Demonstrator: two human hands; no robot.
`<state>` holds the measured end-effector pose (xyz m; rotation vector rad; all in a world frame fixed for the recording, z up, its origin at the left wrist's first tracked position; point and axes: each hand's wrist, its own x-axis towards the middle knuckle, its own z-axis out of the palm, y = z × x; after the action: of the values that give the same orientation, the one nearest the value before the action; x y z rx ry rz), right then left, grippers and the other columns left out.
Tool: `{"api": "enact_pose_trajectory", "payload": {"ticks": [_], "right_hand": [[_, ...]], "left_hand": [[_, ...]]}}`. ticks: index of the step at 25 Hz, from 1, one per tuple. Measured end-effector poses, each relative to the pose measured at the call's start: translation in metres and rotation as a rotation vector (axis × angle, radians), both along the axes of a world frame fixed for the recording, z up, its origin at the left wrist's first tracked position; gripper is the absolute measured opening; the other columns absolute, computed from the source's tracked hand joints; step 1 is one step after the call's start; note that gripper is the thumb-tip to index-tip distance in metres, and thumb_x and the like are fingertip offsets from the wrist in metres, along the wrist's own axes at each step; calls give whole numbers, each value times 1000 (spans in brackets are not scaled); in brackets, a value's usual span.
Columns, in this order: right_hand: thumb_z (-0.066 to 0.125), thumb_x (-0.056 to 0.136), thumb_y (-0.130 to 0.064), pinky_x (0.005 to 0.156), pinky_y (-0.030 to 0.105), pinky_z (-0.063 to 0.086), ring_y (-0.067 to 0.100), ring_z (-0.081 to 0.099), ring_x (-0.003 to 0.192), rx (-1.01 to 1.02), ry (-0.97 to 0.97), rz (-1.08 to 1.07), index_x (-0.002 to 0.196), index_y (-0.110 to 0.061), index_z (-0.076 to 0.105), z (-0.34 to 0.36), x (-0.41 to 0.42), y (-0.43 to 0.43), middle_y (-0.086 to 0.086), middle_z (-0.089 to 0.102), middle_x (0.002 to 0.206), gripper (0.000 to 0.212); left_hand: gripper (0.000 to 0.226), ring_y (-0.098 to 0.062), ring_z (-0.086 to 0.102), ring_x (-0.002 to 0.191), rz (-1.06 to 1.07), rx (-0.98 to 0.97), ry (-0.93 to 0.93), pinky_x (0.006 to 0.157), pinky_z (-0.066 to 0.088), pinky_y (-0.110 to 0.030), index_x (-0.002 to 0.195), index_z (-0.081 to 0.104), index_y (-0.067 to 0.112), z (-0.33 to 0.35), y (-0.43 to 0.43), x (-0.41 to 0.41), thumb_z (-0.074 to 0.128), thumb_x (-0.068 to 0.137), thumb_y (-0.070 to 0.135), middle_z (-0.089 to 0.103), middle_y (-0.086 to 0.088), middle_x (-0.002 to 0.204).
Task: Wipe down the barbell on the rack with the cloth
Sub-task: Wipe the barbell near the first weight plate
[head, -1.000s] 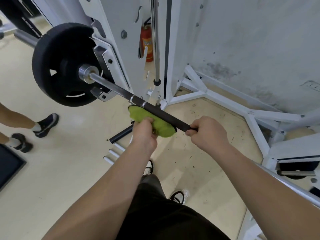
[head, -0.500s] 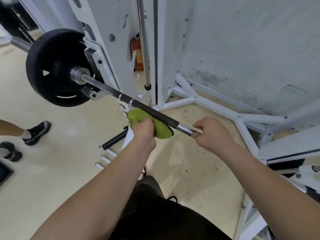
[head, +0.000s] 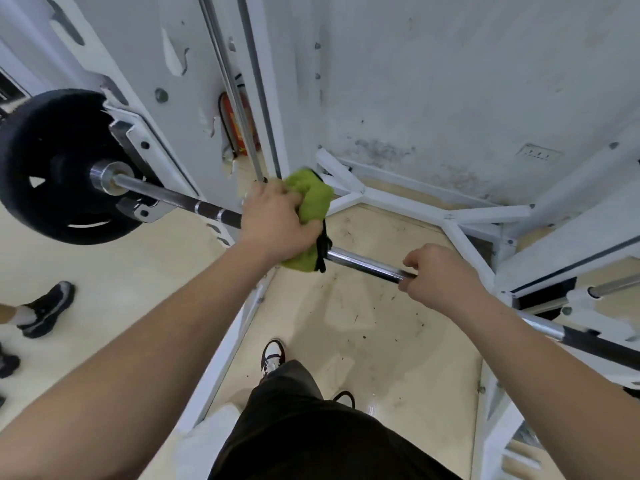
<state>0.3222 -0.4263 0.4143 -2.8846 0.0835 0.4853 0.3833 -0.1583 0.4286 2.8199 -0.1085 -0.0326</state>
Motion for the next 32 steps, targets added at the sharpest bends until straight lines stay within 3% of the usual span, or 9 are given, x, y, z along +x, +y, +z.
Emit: {"api": "enact_pose_trajectory", "payload": {"ticks": [3,8,11,14,16,20,22,28,32], "right_hand": [[72,87,-36,57,28,47,18,62,71,-10,5,-26,90,-27,75,-2,-7,-3,-5,64,75,10],[79,76,-44,53,27,38,22,63,74,7,-42,-125,83,-28,74,-5,-7,-7,-6,62,73,19],[76,81,-46,59,29,43,20,62,81,37,-57,-130,84,-30,75,-7,-13,-9,-7,65,77,16],[72,87,-43,65,30,49,17,61,81,14,-83,-99,88,-29,75,-9,-14,-6,-7,65,80,14],[73,86,-43,64,29,48,17,61,80,22,-67,-108,87,-30,75,-9,-11,-7,-7,64,79,14],[78,78,-39,57,28,43,24,61,76,0,-80,-147,78,-23,69,-12,-10,-9,-4,64,75,18],[77,80,-41,59,29,45,25,62,79,-8,-88,-129,80,-22,71,-12,-12,-7,-3,67,79,19],[74,85,-43,64,29,50,15,61,78,19,-49,-141,88,-30,76,-9,-10,-5,-8,67,78,14],[74,83,-36,65,30,51,19,62,82,27,-70,-189,88,-30,76,-9,-13,-3,-6,67,81,8]], "left_hand": [[28,-31,57,83,-106,160,151,69,43,-39,95,40,20,-18,-31,-12,47,90,46,61,-5,86],[29,-31,60,86,-461,-2,224,65,45,-38,112,46,21,-13,-104,-43,55,90,39,61,-4,94],[30,-29,61,83,-360,77,294,70,53,-38,117,45,26,-15,-71,-18,51,91,40,63,-3,92],[23,-31,60,80,-58,137,158,73,54,-41,102,43,19,-26,-29,-8,48,92,39,62,-8,88],[21,-33,57,90,-38,124,0,79,44,-40,97,44,15,-40,-47,-28,52,91,34,62,-10,93],[42,-34,57,109,-409,-136,-101,100,42,-42,112,61,8,-55,-103,-76,66,74,24,67,-11,114],[55,-34,56,118,-463,-123,-112,108,40,-42,122,62,6,-60,-81,-68,69,71,26,66,-12,124],[35,-39,54,105,-36,-104,-184,96,44,-48,108,55,4,-67,-27,-45,57,79,23,63,-16,105],[37,-38,57,113,-391,-174,-285,104,44,-47,107,64,3,-75,-67,-68,70,72,15,67,-16,119]]}}
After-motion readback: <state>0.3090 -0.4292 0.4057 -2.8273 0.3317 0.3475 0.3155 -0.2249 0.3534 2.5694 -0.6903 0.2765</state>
